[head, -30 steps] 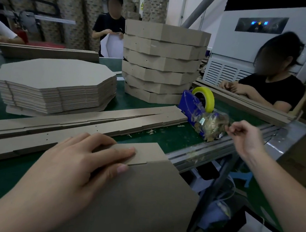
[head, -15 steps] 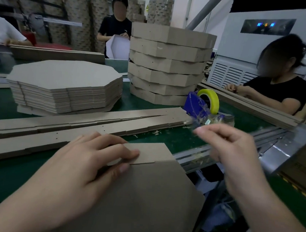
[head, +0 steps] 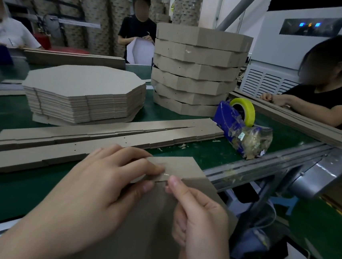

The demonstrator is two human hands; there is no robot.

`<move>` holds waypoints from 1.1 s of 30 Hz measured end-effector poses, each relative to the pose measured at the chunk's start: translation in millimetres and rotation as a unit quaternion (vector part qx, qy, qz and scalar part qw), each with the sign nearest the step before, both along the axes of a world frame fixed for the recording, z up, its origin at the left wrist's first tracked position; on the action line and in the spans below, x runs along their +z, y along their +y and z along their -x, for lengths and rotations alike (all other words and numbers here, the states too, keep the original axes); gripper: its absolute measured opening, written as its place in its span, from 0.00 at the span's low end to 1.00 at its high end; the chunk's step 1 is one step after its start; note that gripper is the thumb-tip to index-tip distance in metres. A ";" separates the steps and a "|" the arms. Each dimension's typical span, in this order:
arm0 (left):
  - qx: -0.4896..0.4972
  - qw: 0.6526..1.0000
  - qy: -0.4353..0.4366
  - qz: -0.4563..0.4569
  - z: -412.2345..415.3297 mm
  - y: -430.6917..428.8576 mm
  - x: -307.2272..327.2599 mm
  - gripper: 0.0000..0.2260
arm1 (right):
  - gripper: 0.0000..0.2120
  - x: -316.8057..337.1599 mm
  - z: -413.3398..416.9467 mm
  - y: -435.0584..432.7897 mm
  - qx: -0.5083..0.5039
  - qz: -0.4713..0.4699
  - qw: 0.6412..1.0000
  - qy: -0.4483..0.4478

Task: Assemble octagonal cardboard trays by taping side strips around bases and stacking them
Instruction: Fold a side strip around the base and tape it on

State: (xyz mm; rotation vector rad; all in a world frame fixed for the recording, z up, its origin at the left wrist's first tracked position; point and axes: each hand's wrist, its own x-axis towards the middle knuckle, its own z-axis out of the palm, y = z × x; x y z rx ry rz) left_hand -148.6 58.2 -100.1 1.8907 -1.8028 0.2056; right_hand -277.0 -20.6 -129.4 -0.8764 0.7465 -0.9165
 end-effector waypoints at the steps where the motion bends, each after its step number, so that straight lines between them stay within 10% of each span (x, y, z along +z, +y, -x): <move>1: 0.001 1.000 -0.002 0.001 0.2 -0.3 -0.2 0.17 | 0.16 -0.5 -0.3 -0.2 -0.001 0.001 1.000 0.005; 33: 0.114 0.993 -0.039 -0.014 24.6 -15.1 16.3 0.18 | 0.17 -9.2 16.6 -16.1 0.181 0.057 0.980 0.059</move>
